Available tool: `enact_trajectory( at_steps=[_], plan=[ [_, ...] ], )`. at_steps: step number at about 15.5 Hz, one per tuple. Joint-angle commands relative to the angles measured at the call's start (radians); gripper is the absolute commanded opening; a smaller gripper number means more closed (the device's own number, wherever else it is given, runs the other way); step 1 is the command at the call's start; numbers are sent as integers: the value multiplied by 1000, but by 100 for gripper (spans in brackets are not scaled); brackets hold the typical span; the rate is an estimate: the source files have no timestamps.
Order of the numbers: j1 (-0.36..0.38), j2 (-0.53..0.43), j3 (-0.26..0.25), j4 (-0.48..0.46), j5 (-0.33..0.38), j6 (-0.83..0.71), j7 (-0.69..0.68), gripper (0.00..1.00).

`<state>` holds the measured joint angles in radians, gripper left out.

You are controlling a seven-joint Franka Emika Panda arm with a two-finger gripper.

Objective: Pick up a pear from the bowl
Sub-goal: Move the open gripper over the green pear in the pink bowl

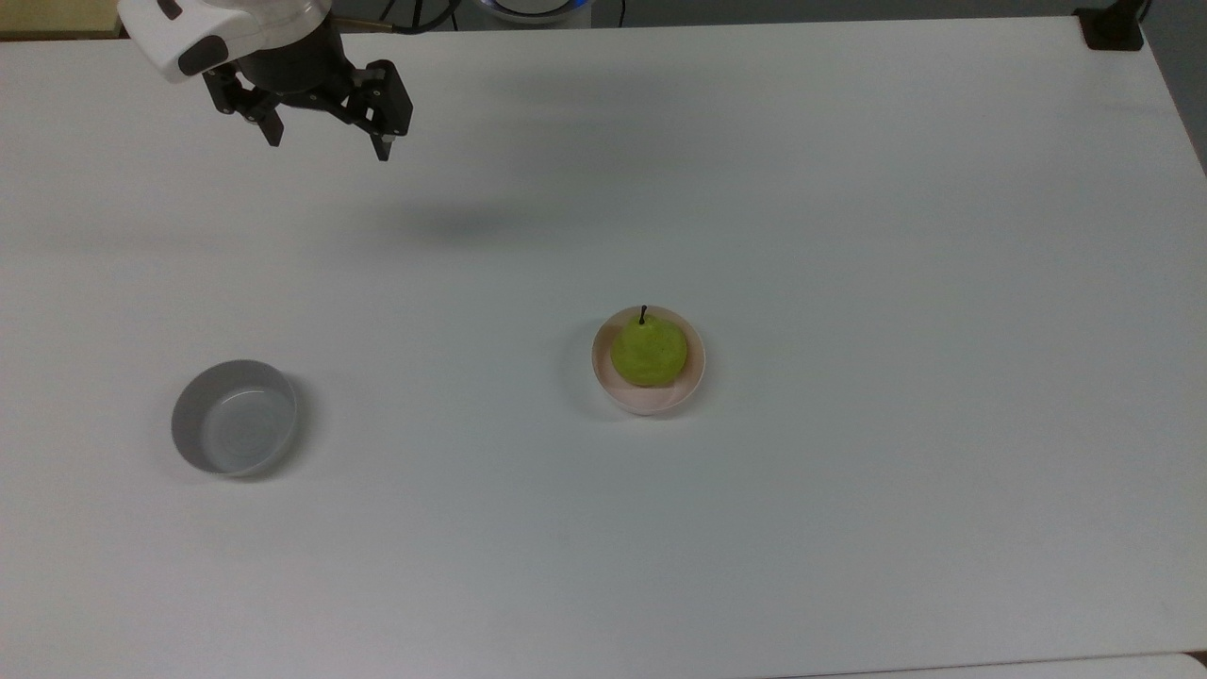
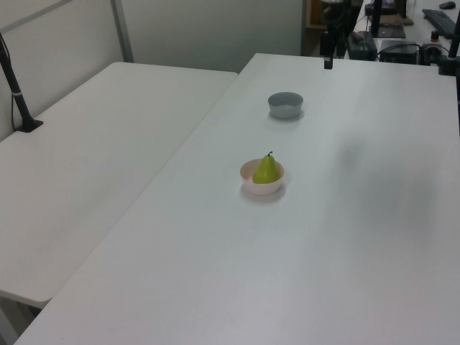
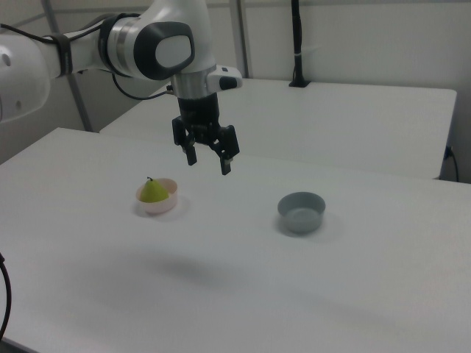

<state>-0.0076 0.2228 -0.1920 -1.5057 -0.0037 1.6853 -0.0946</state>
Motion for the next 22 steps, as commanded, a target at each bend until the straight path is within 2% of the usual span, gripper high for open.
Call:
enact_trajectory(
  at_steps=[1, 9, 12, 13, 15, 19, 22],
  plan=[
    [20, -29, -27, -18, -15, -18, 7, 100],
    [37, -19, -29, -18, -4, -7, 9, 100],
    [153, 7, -116, -15, 13, 8, 10, 100],
    [185, 16, -128, -13, 30, 28, 10, 100],
    [233, 30, -129, -15, 54, 86, 16, 100],
    [336, 59, -130, -13, 103, 105, 24, 100],
    [405, 85, -129, -13, 105, 142, 45, 100]
  ],
)
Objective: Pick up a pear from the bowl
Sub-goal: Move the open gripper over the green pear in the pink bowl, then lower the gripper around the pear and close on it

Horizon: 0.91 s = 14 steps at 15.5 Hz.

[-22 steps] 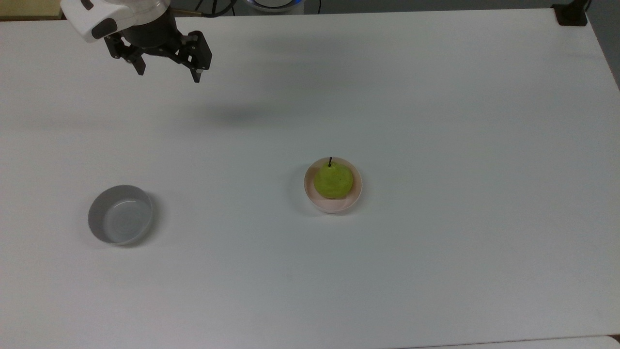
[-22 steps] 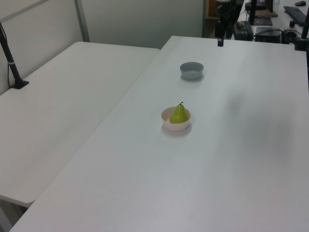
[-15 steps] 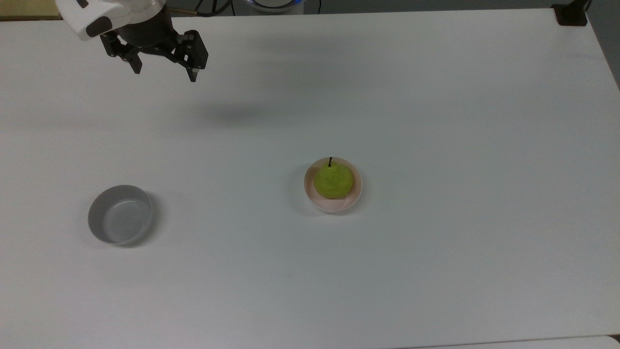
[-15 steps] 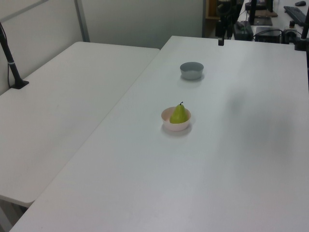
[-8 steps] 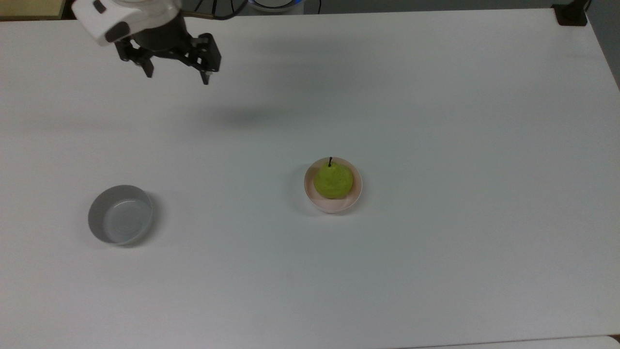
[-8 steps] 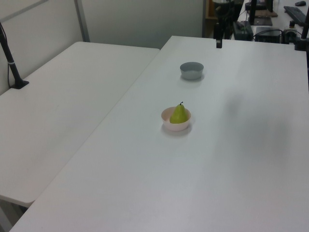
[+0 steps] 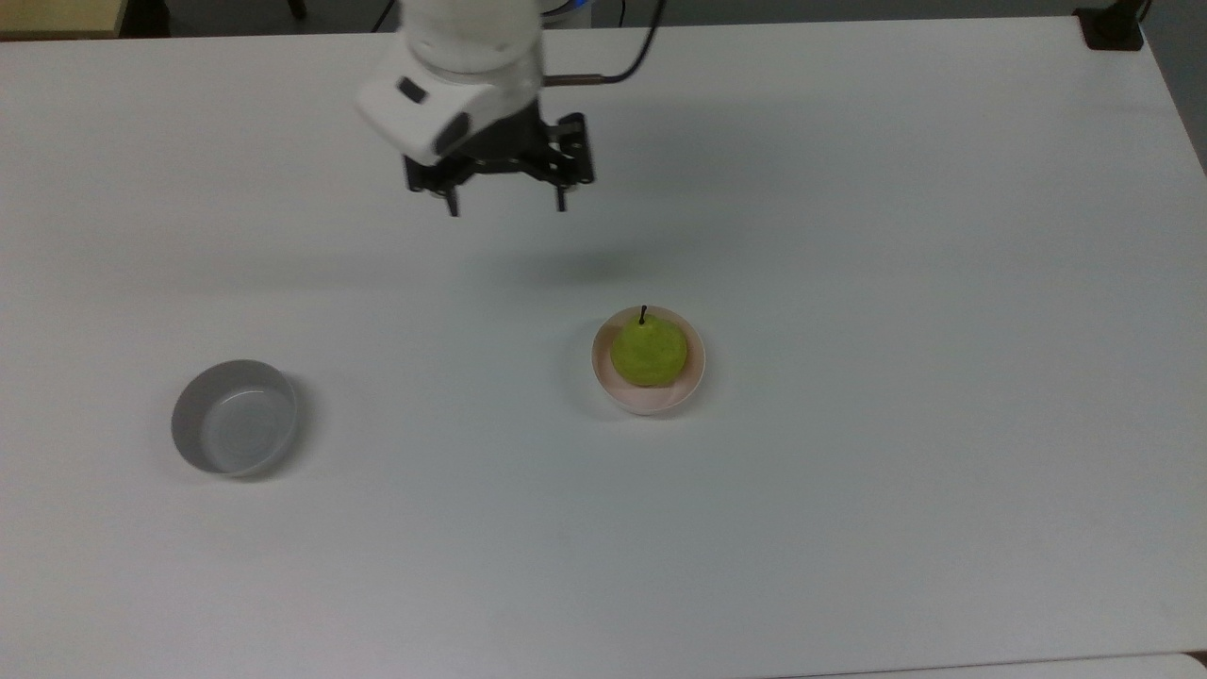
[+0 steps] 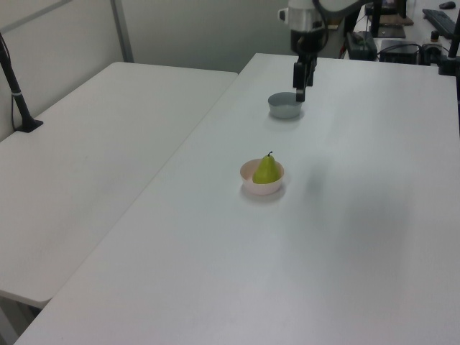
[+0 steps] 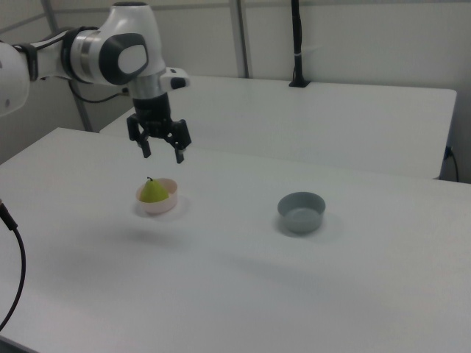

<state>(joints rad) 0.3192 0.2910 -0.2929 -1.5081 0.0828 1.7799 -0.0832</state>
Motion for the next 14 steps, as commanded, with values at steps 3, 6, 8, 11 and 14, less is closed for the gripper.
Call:
enact_trajectory(
  at_steps=[3, 6, 8, 11, 14],
  plan=[
    [126, 82, -25, -11, 14, 119, 86, 100],
    [147, 157, -20, -11, 9, 179, 92, 100],
    [153, 197, -19, -4, 8, 206, 94, 100],
    [181, 270, -17, 17, 8, 254, 103, 100],
    [185, 301, -15, 17, 5, 302, 131, 100]
  ],
)
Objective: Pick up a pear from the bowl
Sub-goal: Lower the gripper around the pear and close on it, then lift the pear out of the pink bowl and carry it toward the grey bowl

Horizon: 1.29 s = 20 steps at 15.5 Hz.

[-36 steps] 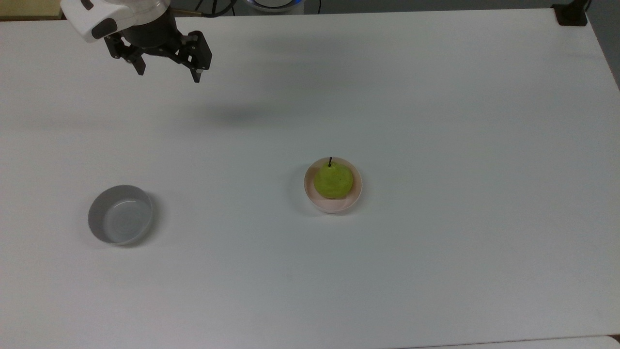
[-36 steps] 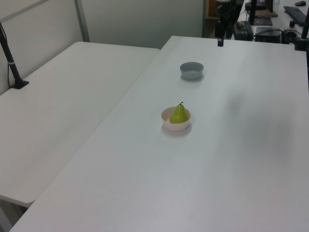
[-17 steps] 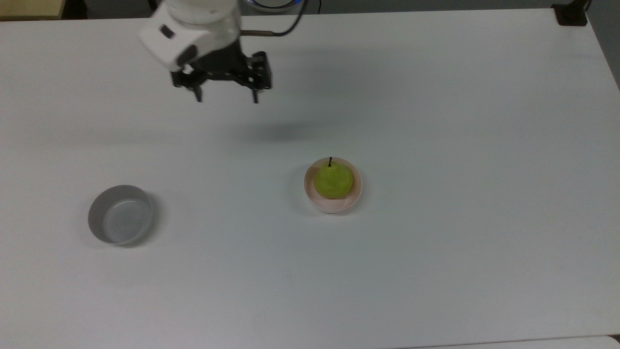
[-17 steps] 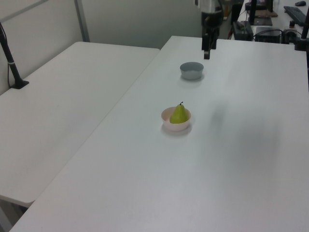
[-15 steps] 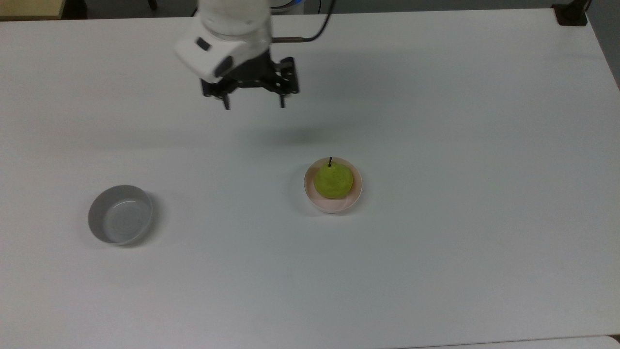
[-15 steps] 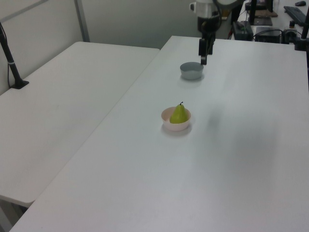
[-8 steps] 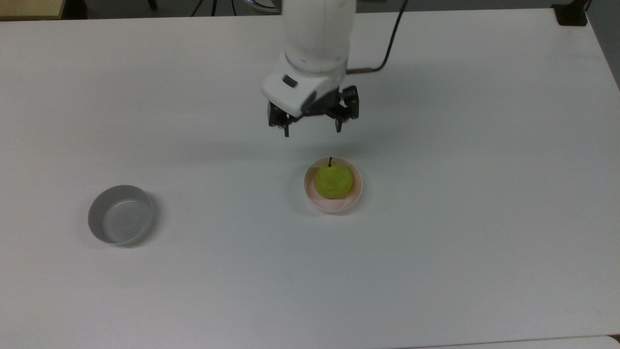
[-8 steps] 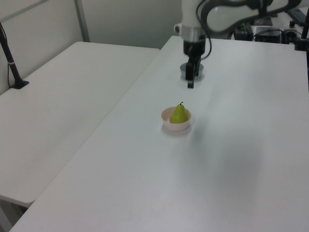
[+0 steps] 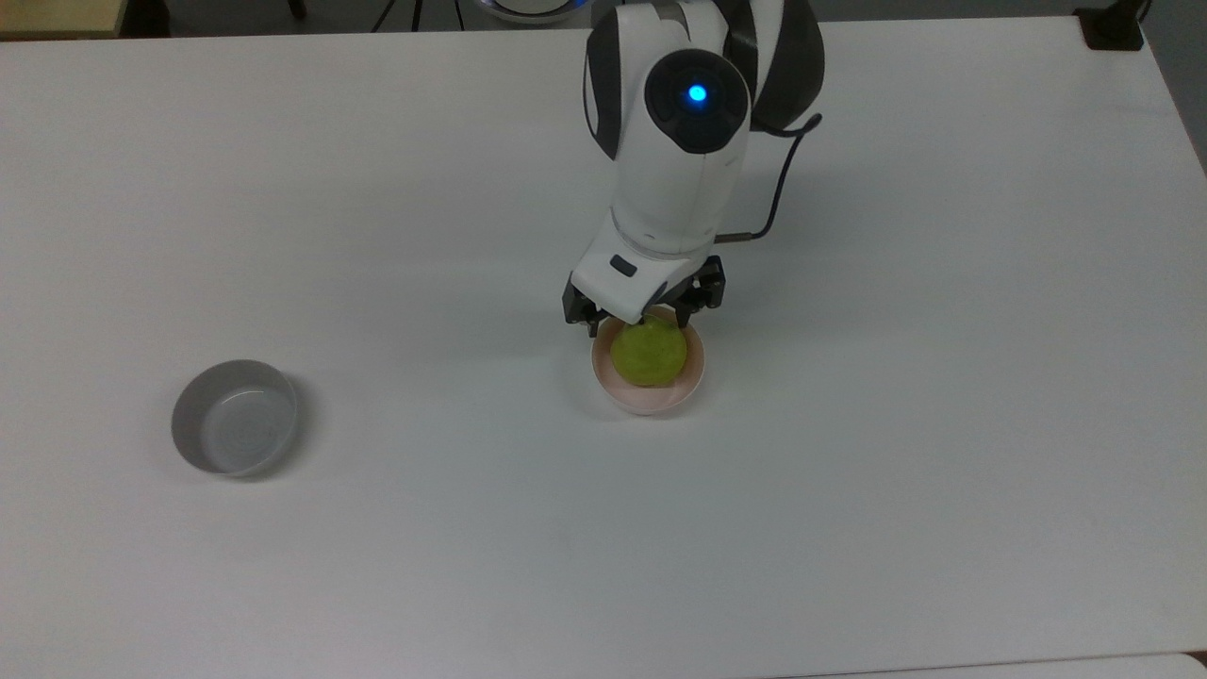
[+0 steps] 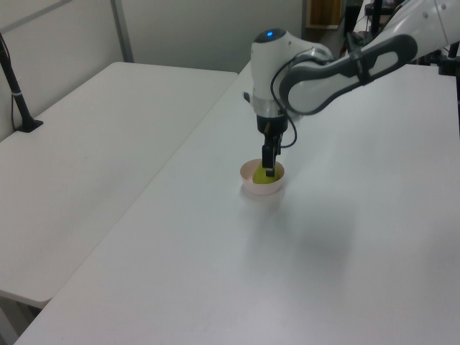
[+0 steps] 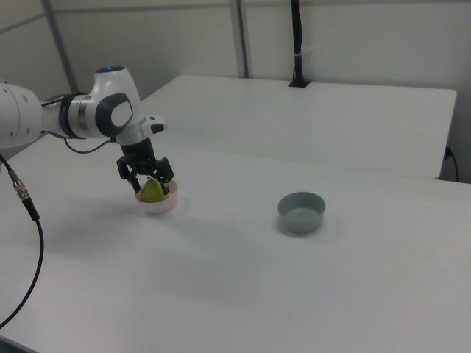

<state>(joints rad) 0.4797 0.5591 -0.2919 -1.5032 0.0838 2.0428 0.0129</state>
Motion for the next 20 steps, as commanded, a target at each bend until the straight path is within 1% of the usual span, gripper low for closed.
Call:
enact_trajectory(
  at_steps=[1, 3, 5, 7, 8, 10, 11, 12, 13, 15, 19, 20],
  plan=[
    [31, 39, -15, 12, 4, 48, 35, 100],
    [36, 53, -16, 12, -1, 65, 35, 100],
    [36, 64, -15, 12, -24, 66, 35, 99],
    [36, 65, -15, 12, -24, 66, 48, 71],
    [34, 65, -15, 12, -24, 66, 68, 58],
    [34, 64, -15, 14, -24, 66, 81, 38],
    [34, 62, -15, 14, -21, 66, 87, 29],
    [34, 61, -15, 14, -21, 66, 96, 23],
    [34, 59, -15, 14, -21, 66, 101, 20],
    [31, 52, -15, 24, -18, 65, 102, 18],
    [22, -27, -16, 28, -13, 51, 102, 18],
    [10, -54, -16, 28, -10, 50, 102, 18]
  ],
)
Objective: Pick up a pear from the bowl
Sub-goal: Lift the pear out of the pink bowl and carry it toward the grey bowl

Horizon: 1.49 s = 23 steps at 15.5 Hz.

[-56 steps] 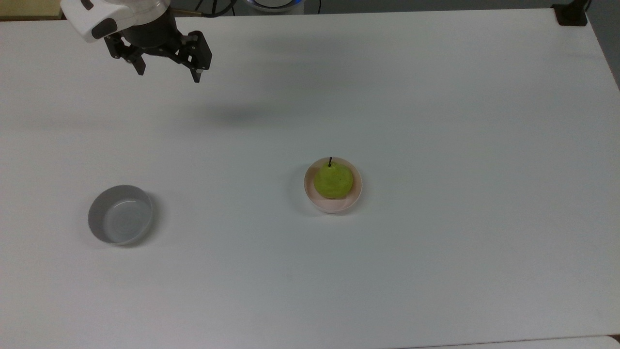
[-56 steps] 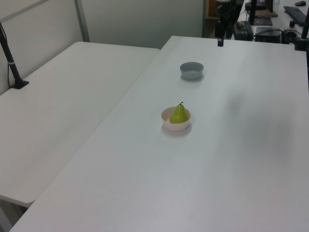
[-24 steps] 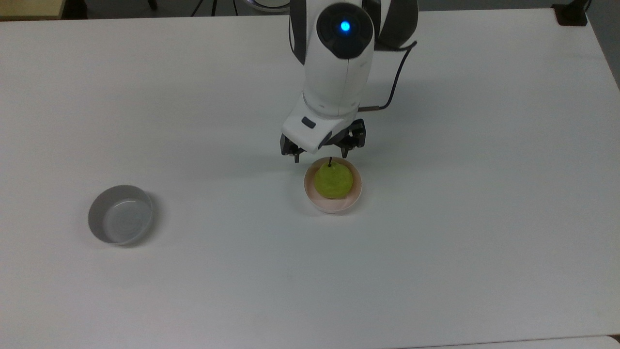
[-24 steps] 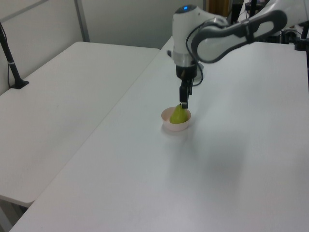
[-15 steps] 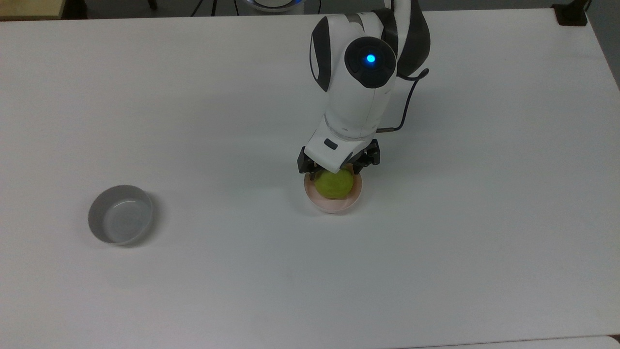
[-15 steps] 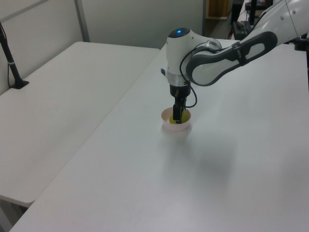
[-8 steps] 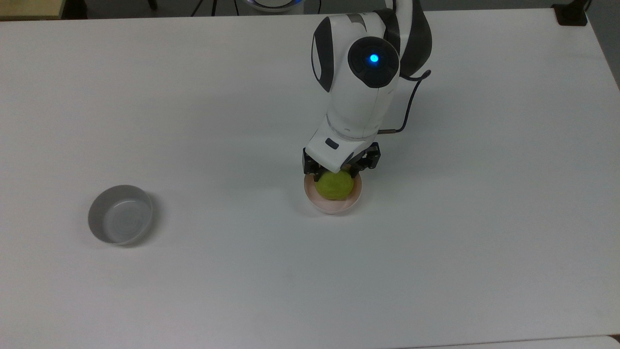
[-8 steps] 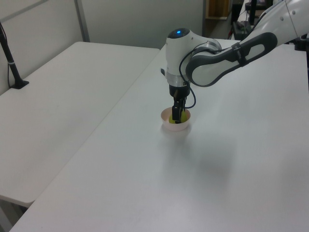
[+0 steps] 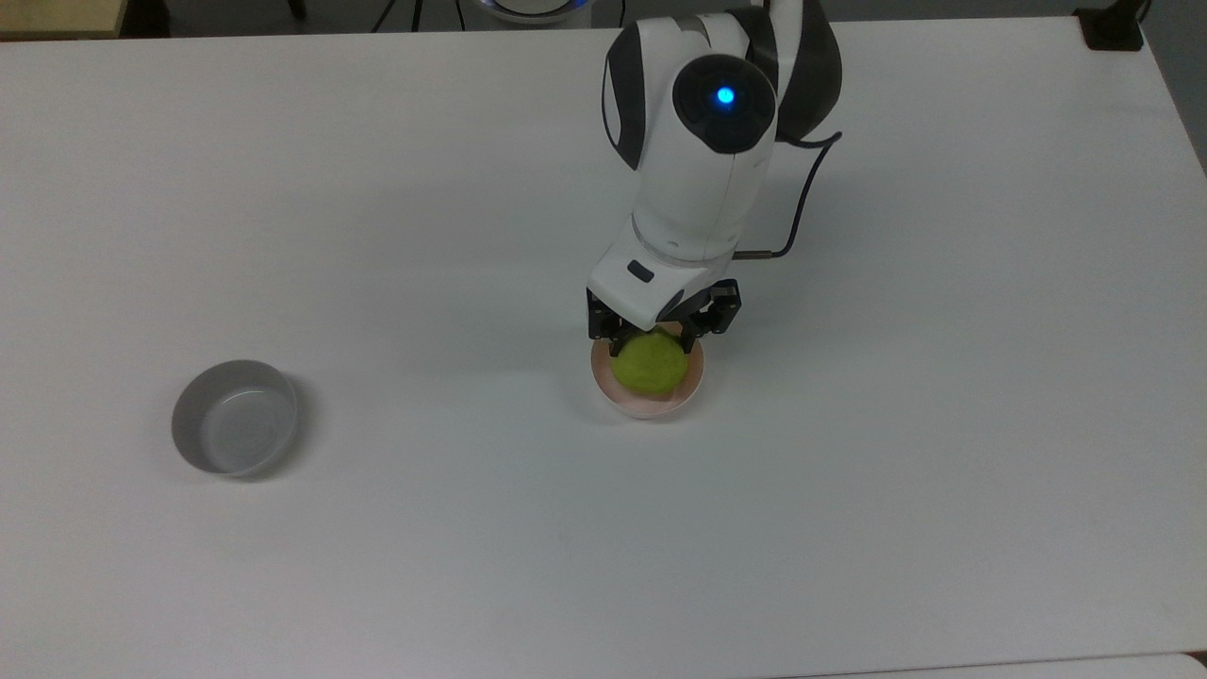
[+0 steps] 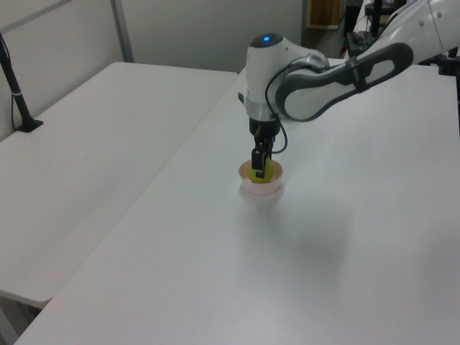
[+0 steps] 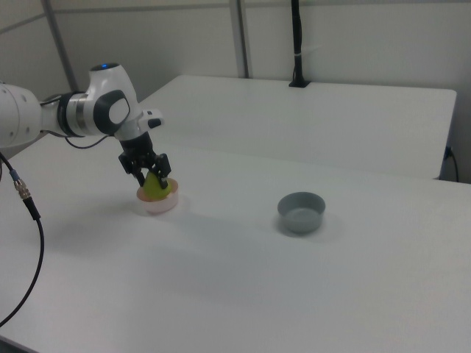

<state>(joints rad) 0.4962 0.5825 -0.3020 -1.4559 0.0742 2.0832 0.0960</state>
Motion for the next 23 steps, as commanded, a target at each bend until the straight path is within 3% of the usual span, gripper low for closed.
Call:
enact_trajectory(
  at_steps=[1, 6, 14, 23],
  plan=[
    [-16, -95, -6, -20, -1, 6, 19, 18],
    [-111, -174, -6, -31, -14, -109, -53, 18],
    [-330, -181, -5, -44, -16, -156, -209, 19],
    [-334, -53, -5, -60, -30, -69, -210, 30]
  ],
)
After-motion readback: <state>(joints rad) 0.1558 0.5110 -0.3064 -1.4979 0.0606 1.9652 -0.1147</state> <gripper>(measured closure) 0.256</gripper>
